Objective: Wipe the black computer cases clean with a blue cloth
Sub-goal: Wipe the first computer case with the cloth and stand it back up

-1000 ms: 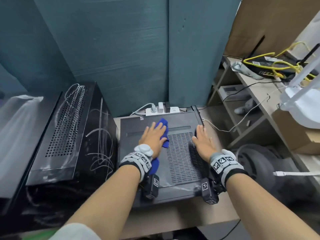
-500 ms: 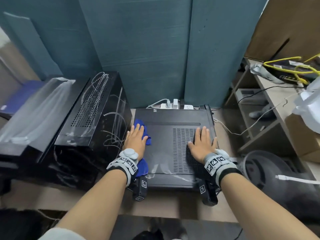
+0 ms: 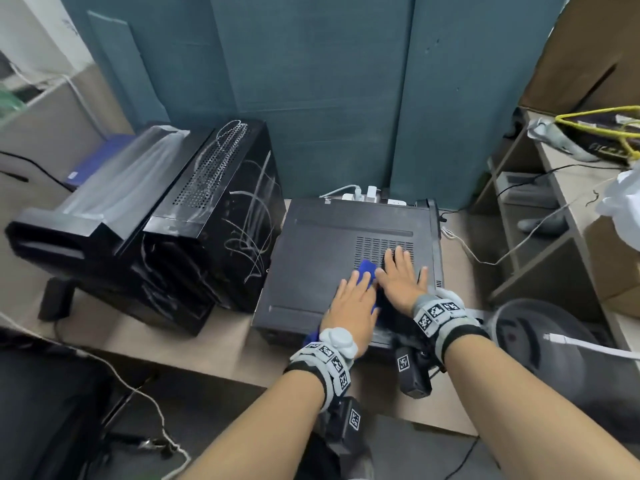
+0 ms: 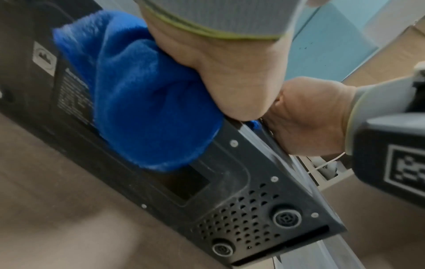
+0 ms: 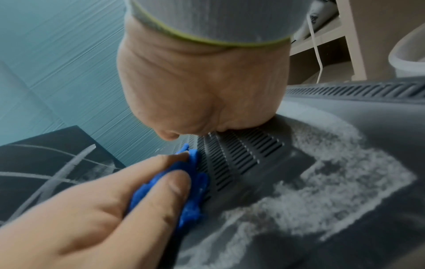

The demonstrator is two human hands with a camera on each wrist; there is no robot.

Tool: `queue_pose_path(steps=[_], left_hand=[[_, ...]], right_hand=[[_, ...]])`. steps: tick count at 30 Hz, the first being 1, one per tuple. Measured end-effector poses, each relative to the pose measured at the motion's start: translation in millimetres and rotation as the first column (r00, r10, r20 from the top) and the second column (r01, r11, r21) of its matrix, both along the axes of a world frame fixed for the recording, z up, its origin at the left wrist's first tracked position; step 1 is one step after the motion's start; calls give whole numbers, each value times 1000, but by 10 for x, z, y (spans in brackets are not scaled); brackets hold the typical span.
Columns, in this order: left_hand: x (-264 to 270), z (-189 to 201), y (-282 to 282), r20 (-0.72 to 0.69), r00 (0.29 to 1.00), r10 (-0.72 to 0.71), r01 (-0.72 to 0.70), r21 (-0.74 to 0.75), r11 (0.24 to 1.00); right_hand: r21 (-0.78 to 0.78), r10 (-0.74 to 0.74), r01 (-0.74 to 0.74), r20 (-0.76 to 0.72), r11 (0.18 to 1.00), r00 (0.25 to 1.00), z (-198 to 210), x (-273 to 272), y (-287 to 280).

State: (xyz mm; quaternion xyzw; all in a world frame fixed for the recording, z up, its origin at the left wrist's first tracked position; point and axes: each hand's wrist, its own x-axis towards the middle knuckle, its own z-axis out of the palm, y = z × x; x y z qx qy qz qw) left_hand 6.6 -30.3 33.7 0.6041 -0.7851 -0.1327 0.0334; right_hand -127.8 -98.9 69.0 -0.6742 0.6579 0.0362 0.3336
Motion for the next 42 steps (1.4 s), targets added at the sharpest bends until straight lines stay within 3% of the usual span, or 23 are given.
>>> queue_pose_path(steps=[4,9,14,16,18,20,22,25,29,35,40,42], left_hand=[[267,-22,-40,126,992,10,-9,-9,1000],[1007,-35,-3,58,946,320,-319,-24,947],[1485,-78,52,-2,863,505,-505,-23,863],[1526,-74,139,-123,798,589,-596,-22,803],[1524,-39,275,-272,689,671,-711,-80,698],[1509,17,375,-333,593,733,-795,-97,599],[1502,62,397,-371,553,746,-811,-34,584],[1452,75,378,-364,561,744,-780,69,622],[1595,73,386,-320,624,713,-729,92,678],[1585,147,398,-265,567,780,-795,73,603],[1264,236,339,-110,738,666,-661,78,746],[1233,409,269,-151,768,623,-614,103,782]], right_hand=[[6,12,-12,22,1000,1000,-26,-21,-18],[17,35,-36,62,999,997,-27,-74,-26],[-2,41,-41,33,999,999,-59,-54,-36],[-2,46,-46,33,999,998,-67,-55,-34],[-1,48,-48,33,999,998,-74,-53,-31],[6,57,-57,29,998,998,-84,-48,-30],[10,66,-66,12,998,998,-98,-28,-25],[-1,72,-72,-43,997,996,-106,-4,-7],[-10,95,-96,-78,995,992,-96,10,15],[8,107,-106,-78,994,991,-75,0,21],[10,130,-129,-108,992,986,-76,33,55],[7,132,-132,-108,991,985,-69,31,49]])
